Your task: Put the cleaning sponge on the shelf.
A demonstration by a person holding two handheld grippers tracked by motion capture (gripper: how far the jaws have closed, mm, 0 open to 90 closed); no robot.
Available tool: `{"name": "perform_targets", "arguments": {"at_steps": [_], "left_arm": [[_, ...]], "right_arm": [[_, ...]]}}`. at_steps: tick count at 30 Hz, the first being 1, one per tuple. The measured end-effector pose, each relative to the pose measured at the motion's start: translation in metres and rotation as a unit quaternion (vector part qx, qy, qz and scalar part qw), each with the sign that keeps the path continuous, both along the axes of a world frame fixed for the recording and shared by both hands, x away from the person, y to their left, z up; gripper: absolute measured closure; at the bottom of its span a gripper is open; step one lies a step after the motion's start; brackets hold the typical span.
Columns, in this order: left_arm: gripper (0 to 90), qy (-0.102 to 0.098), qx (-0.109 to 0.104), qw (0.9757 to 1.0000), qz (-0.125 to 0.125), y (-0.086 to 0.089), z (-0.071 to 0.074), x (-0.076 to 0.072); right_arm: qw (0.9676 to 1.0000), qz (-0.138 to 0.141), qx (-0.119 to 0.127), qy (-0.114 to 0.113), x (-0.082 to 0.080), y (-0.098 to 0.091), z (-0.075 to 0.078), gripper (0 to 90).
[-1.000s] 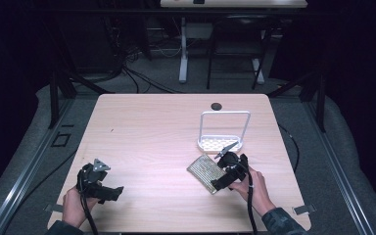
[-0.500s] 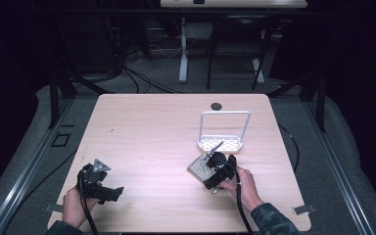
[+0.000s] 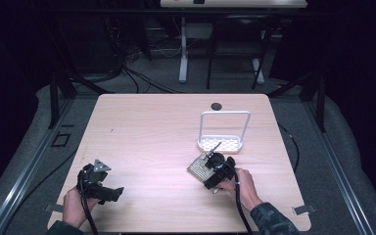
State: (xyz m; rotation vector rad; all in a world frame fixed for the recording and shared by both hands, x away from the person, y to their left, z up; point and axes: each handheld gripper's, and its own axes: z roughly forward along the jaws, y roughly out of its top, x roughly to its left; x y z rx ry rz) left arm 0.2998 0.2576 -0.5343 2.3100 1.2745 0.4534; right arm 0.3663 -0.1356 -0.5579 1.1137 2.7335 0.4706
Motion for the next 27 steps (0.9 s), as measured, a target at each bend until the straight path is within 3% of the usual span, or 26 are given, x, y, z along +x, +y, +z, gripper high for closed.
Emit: {"name": "perform_targets", "arguments": {"at_steps": [11,27], "left_arm": [[0.0,0.002,0.001,1.0,0.001,-0.0006,-0.0009,0.0004],[0.0,0.003,0.004,1.0,-0.001,-0.0005,-0.0011,0.0005]], "right_arm": [[0.9999,0.006,0.009,0.007,-0.0027,0.0008,0.0025,25.7],[0.9998,0.008,0.019,-0.004,-0.0037,-0.0036,0.0046,42.0]]}}
